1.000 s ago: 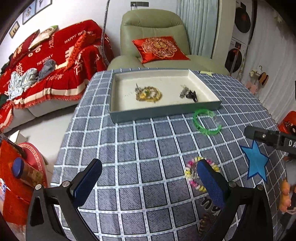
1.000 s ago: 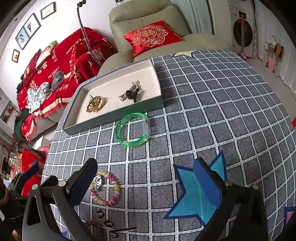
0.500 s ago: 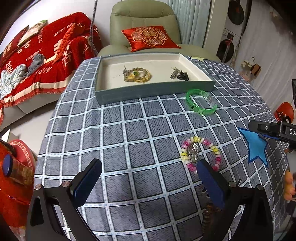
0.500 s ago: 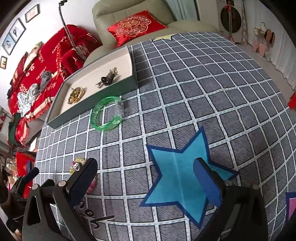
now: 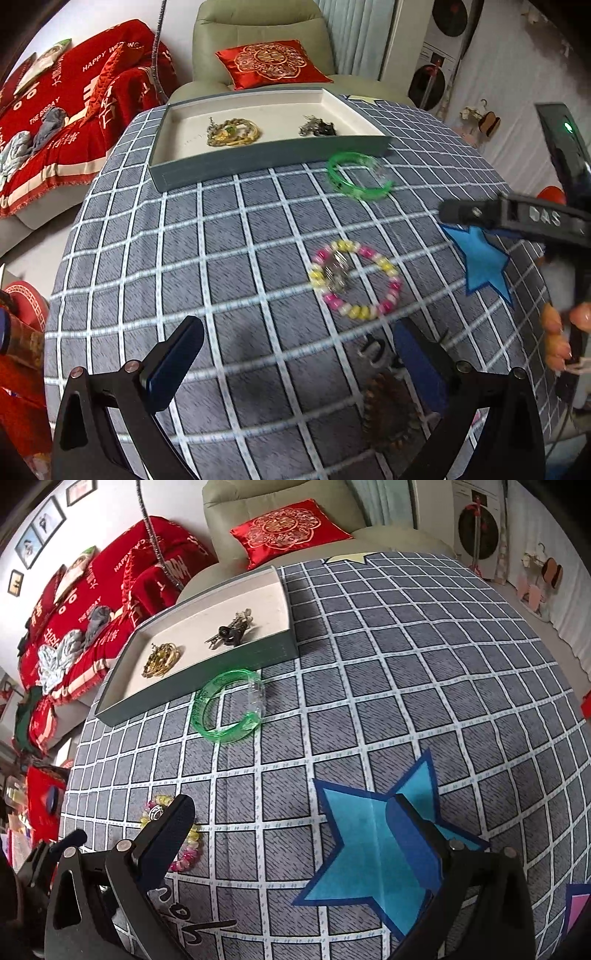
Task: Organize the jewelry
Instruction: 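Grasp brown coil hair tie with left tool while right tool grasps green bangle, then carry coil hair tie and green bangle into the tray and open both tools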
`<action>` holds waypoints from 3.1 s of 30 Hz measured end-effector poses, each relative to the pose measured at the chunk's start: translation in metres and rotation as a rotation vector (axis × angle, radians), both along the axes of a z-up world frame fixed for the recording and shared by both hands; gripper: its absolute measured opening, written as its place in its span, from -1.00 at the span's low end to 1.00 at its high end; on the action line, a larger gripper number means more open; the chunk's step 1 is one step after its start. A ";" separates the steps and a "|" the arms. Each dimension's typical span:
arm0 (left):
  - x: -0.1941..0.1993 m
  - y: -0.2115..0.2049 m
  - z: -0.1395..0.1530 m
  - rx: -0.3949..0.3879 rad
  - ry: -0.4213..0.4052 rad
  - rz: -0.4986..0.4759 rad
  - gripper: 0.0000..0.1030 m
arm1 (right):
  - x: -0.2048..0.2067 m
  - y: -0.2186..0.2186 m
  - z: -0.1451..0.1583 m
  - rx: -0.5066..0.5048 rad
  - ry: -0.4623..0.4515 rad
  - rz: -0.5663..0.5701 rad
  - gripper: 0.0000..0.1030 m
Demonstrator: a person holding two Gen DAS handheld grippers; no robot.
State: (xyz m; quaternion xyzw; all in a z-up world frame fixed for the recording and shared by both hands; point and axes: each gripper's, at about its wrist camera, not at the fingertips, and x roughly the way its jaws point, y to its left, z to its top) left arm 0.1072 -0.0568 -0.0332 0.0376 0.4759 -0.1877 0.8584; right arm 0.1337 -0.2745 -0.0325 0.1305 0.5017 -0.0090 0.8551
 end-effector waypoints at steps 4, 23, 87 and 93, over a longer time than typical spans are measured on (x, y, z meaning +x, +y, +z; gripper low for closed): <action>-0.016 0.000 -0.004 0.000 0.012 -0.015 1.00 | -0.002 0.004 0.000 0.006 -0.003 0.018 0.99; -0.035 -0.013 -0.017 0.001 0.010 -0.067 0.68 | 0.064 0.020 -0.018 -0.031 0.019 -0.003 0.48; 0.152 0.050 0.102 -0.208 -0.166 0.045 -0.48 | 0.113 0.030 0.088 -0.057 -0.123 0.114 -0.75; 0.209 0.038 0.087 -0.159 -0.149 0.076 -0.48 | 0.166 0.032 0.082 -0.090 -0.097 0.102 -0.75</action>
